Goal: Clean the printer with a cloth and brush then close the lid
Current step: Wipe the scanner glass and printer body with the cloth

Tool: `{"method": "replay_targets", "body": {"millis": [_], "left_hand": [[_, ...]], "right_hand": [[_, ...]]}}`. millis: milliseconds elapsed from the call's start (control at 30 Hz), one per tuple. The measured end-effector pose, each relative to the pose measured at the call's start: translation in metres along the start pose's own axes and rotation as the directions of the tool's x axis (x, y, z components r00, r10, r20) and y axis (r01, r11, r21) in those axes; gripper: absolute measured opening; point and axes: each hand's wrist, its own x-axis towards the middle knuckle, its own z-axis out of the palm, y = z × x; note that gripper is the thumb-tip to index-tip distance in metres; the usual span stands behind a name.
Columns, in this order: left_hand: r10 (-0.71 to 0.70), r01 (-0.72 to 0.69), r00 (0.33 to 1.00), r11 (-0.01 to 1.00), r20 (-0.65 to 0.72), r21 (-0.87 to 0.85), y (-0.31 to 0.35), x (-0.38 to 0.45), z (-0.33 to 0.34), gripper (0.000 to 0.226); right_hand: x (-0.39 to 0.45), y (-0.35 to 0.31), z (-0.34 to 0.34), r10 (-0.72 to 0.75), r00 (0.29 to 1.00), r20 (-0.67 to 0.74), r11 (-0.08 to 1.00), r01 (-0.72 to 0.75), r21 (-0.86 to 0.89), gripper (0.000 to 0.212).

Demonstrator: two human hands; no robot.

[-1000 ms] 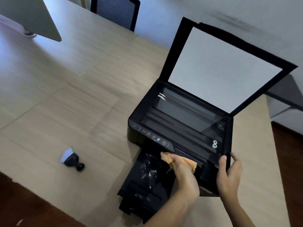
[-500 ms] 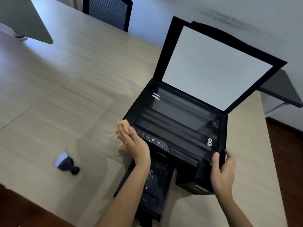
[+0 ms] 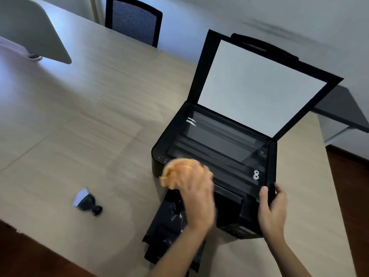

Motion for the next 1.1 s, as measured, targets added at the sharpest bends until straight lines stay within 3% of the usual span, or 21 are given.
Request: {"method": "replay_targets", "body": {"millis": [33, 100, 133, 233, 300, 333, 367, 400, 467, 567, 700, 800, 900, 967, 1033, 1100], "left_hand": [[0.129, -0.13, 0.989, 0.991, 0.076, 0.011, 0.014, -0.02, 0.008, 0.059], [0.208, -0.212, 0.965, 0.977, 0.156, 0.01, 0.015, -0.041, 0.021, 0.048], [0.171, -0.177, 0.974, 0.984, 0.15, 0.029, 0.007, -0.034, 0.02, 0.048], [-0.066, 0.069, 0.997, 0.996, -0.047, 0.06, -0.031, 0.015, -0.003, 0.054], [-0.264, 0.241, 0.948, 0.96, -0.177, -0.14, -0.057, 0.062, -0.027, 0.055], [-0.391, 0.311, 0.897, 0.89, -0.208, -0.332, -0.067, 0.082, -0.036, 0.053], [-0.54, 0.354, 0.815, 0.753, -0.212, -0.555, -0.074, 0.098, -0.044, 0.05], [-0.685, 0.393, 0.712, 0.57, -0.153, -0.722, -0.077, 0.109, -0.049, 0.047], [-0.846, 0.459, 0.529, 0.226, 0.06, -0.859, -0.078, 0.115, -0.053, 0.04], [-0.872, 0.424, 0.456, 0.037, 0.178, -0.905, -0.081, 0.104, -0.046, 0.036], [-0.87, 0.403, 0.396, -0.124, 0.295, -0.907, -0.073, 0.09, -0.035, 0.034], [-0.844, 0.465, 0.436, -0.085, 0.312, -0.881, -0.042, 0.074, -0.031, 0.05], [-0.799, 0.596, 0.499, 0.035, 0.336, -0.803, 0.002, 0.037, -0.01, 0.048], [-0.759, 0.694, 0.557, 0.204, 0.336, -0.69, 0.028, 0.005, 0.011, 0.048], [-0.638, 0.681, 0.696, 0.44, 0.329, -0.586, 0.045, -0.027, 0.026, 0.046], [-0.496, 0.668, 0.743, 0.59, 0.449, -0.454, 0.051, -0.052, 0.026, 0.053]], "right_hand": [[0.0, 0.0, 0.0, 0.003, 1.0, -0.001, 1.0, -0.003, 0.001, 0.074], [-0.001, 0.0, 0.001, 0.003, 1.0, -0.002, 1.0, -0.003, 0.015, 0.074], [-0.002, -0.001, 0.002, -0.001, 1.0, 0.002, 1.0, 0.0, 0.018, 0.074], [-0.002, 0.0, 0.001, 0.005, 1.0, 0.011, 1.0, -0.005, 0.017, 0.072], [-0.002, -0.001, 0.001, 0.004, 1.0, 0.008, 1.0, -0.004, 0.024, 0.071], [-0.003, -0.002, 0.002, 0.012, 1.0, 0.007, 1.0, -0.012, 0.027, 0.071], [-0.004, -0.002, 0.003, 0.017, 1.0, 0.008, 0.999, -0.017, 0.031, 0.07], [-0.004, -0.001, 0.003, 0.022, 1.0, 0.007, 0.999, -0.022, 0.035, 0.069], [-0.003, 0.0, 0.002, 0.031, 0.999, 0.006, 0.999, -0.032, 0.044, 0.07], [-0.003, -0.001, 0.002, 0.049, 0.999, 0.007, 0.997, -0.049, 0.052, 0.071], [-0.003, 0.001, 0.001, 0.057, 0.998, 0.006, 0.996, -0.057, 0.064, 0.073], [-0.002, 0.001, 0.0, 0.066, 0.998, 0.009, 0.995, -0.066, 0.074, 0.072], [-0.003, 0.002, 0.001, 0.067, 0.998, 0.016, 0.995, -0.068, 0.071, 0.071], [-0.002, 0.003, 0.002, 0.063, 0.998, 0.015, 0.995, -0.064, 0.075, 0.07], [-0.002, 0.003, 0.001, 0.062, 0.998, 0.015, 0.995, -0.063, 0.075, 0.068], [-0.002, 0.003, 0.001, 0.064, 0.998, 0.021, 0.995, -0.065, 0.074, 0.066]]}}
